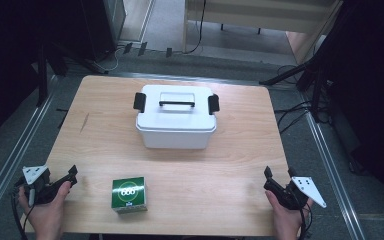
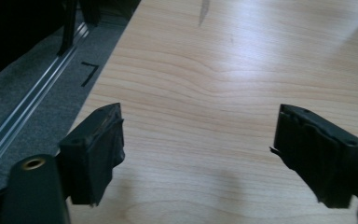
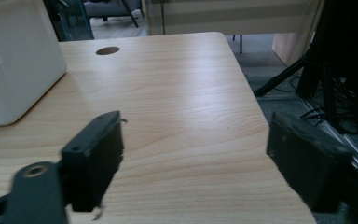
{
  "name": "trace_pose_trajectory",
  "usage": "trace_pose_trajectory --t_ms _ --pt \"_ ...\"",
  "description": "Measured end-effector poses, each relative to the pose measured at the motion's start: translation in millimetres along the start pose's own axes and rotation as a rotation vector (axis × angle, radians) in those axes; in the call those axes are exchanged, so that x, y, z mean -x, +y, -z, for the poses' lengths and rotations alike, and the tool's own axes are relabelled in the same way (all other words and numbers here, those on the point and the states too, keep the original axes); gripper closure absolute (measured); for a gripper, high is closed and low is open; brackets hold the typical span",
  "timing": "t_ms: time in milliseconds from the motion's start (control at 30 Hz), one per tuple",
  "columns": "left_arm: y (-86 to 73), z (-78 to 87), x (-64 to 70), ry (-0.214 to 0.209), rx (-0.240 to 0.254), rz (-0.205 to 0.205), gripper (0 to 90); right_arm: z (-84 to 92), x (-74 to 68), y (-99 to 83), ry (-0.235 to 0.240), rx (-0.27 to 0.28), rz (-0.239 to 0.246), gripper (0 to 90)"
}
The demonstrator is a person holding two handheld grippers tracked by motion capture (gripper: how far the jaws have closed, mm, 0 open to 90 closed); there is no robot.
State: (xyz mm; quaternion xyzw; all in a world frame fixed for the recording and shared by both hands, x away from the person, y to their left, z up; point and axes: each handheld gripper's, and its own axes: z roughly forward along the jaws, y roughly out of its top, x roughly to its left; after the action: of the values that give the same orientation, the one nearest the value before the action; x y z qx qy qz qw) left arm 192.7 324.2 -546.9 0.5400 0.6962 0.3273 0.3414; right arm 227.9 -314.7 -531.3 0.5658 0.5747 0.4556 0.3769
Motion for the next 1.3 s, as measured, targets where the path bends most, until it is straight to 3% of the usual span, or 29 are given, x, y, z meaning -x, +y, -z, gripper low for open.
trace_pose_trajectory --t_ms 100,133,167,200,233,267,400,500,533,567,633,667,700,800,900,933,1033,1100,1300 --pt "-0.4 1.1 4.1 -0.027 -0.003 -0.012 30.5 -0.3 -3.5 -0.7 0.016 -0.001 0.014 28.1" --pt "-0.8 2.3 7.3 -0.059 -0.003 -0.016 30.5 -0.3 -5.2 -0.8 0.023 -0.002 0.021 31.6" --pt "-1.0 3.2 9.2 -0.084 -0.009 -0.018 39.2 -0.3 -8.9 -0.7 0.032 0.002 0.032 36.1" --pt "-1.5 4.5 12.0 -0.116 -0.015 -0.021 46.7 1.2 -14.8 -0.2 0.069 0.017 0.051 49.7" --pt "-2.2 6.2 15.3 -0.138 -0.018 -0.023 46.7 1.2 -14.8 -0.2 0.069 0.017 0.051 49.7" --pt "-3.2 10.8 22.6 -0.16 -0.022 -0.033 53.4 3.3 -22.5 0.5 0.129 0.024 0.071 58.1" --pt "-4.7 16.9 32.8 -0.228 -0.036 -0.033 61.7 5.9 -37.3 0.2 0.196 0.019 0.083 64.2" --pt "-8.3 21.1 44.5 -0.267 -0.066 -0.067 75.5 9.8 -58.1 -0.4 0.269 0.005 0.082 69.5" --pt "-11.8 23.8 53.2 -0.287 -0.08 -0.108 77.8 10.9 -64.2 -1.0 0.282 0.001 0.095 71.2" --pt "-11.8 23.8 53.2 -0.287 -0.08 -0.108 80.0 10.9 -64.2 -1.0 0.282 0.001 0.095 71.2" --pt "-15.2 26.9 60.8 -0.296 -0.101 -0.143 81.9 12.3 -76.5 -1.9 0.306 -0.013 0.112 73.5" --pt "-18.7 29.5 66.6 -0.313 -0.124 -0.161 84.4 12.5 -87.7 -2.6 0.348 -0.036 0.101 74.5" --pt "-18.7 29.5 66.6 -0.313 -0.124 -0.161 86.0 12.5 -87.7 -2.6 0.348 -0.036 0.101 74.5" --pt "-23.1 34.8 74.2 -0.342 -0.142 -0.178 89.5 12.3 -111.9 -4.8 0.391 -0.07 0.116 75.3" --pt "-25.3 36.4 78.7 -0.351 -0.146 -0.188 89.8 12.0 -122.2 -5.6 0.41 -0.081 0.122 75.3" --pt "-27.4 37.0 85.0 -0.364 -0.154 -0.213 90.0 11.6 -131.8 -6.6 0.442 -0.091 0.119 76.2" --pt "-28.7 35.9 89.1 -0.373 -0.159 -0.221 90.0 10.7 -140.7 -8.5 0.462 -0.105 0.117 80.3" --pt "-30.4 35.6 93.5 -0.382 -0.168 -0.227 90.0 10.6 -156.7 -13.1 0.497 -0.13 0.139 86.2" --pt "-33.0 35.8 100.4 -0.394 -0.173 -0.238 90.0 12.2 -183.1 -20.4 0.583 -0.169 0.13 90.0"
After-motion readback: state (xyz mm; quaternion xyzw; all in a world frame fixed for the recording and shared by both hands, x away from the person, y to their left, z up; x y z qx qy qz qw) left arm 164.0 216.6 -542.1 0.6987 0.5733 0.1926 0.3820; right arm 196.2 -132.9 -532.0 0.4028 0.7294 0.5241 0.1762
